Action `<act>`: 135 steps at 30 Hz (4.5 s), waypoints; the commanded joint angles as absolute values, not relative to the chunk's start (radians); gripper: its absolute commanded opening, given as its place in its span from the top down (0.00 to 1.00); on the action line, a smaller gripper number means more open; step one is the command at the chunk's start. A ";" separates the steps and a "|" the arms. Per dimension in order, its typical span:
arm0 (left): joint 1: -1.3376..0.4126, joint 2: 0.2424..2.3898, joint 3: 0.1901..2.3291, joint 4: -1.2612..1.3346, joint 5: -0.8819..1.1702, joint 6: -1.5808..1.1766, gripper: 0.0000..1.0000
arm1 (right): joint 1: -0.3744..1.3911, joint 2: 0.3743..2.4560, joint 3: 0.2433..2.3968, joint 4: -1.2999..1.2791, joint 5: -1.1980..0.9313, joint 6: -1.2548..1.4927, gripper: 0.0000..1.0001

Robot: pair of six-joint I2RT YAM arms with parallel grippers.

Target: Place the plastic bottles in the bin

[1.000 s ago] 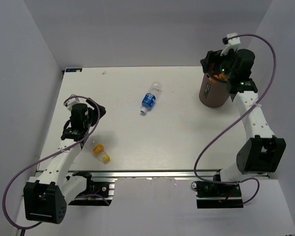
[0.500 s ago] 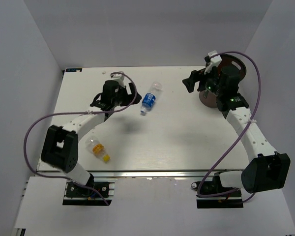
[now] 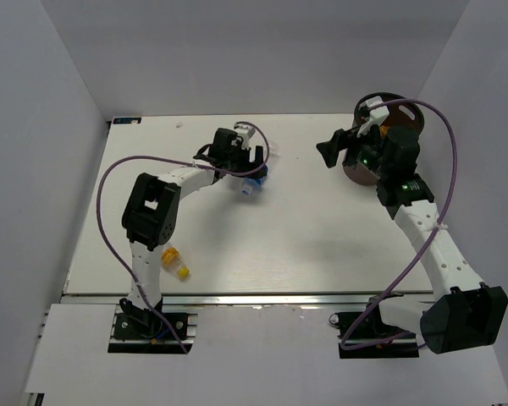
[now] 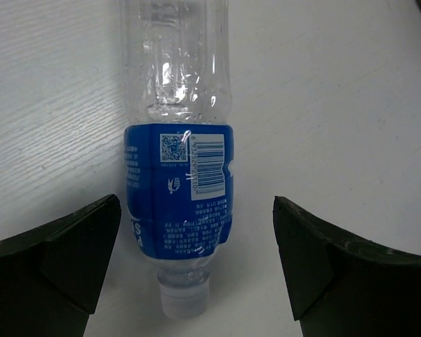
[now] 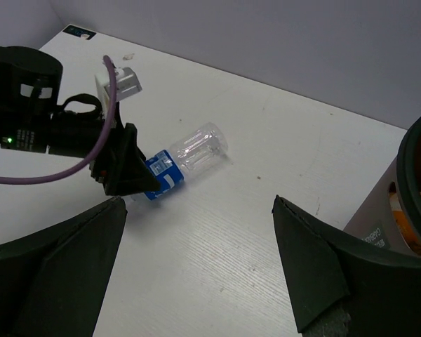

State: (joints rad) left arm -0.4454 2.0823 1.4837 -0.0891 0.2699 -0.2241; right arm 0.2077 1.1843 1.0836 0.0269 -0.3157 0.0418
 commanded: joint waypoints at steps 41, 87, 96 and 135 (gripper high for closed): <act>-0.601 1.465 0.986 0.468 0.650 -0.339 0.66 | 0.236 1.288 1.061 0.315 -0.819 0.253 0.11; -0.670 1.330 0.980 0.316 0.390 -0.264 0.02 | 0.268 1.318 0.962 0.652 -0.874 0.531 0.85; -0.670 1.281 0.991 0.233 0.281 -0.249 0.02 | 0.265 1.319 0.976 0.606 -0.841 0.490 0.90; -0.399 1.170 0.939 -0.397 -0.584 -0.859 0.02 | -0.031 1.572 1.510 0.207 0.227 -0.204 0.80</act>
State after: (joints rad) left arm -0.4061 1.1999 0.9367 -0.2897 -0.5251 -0.7410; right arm -0.0265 1.5745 1.5108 0.1837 0.2283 -0.1982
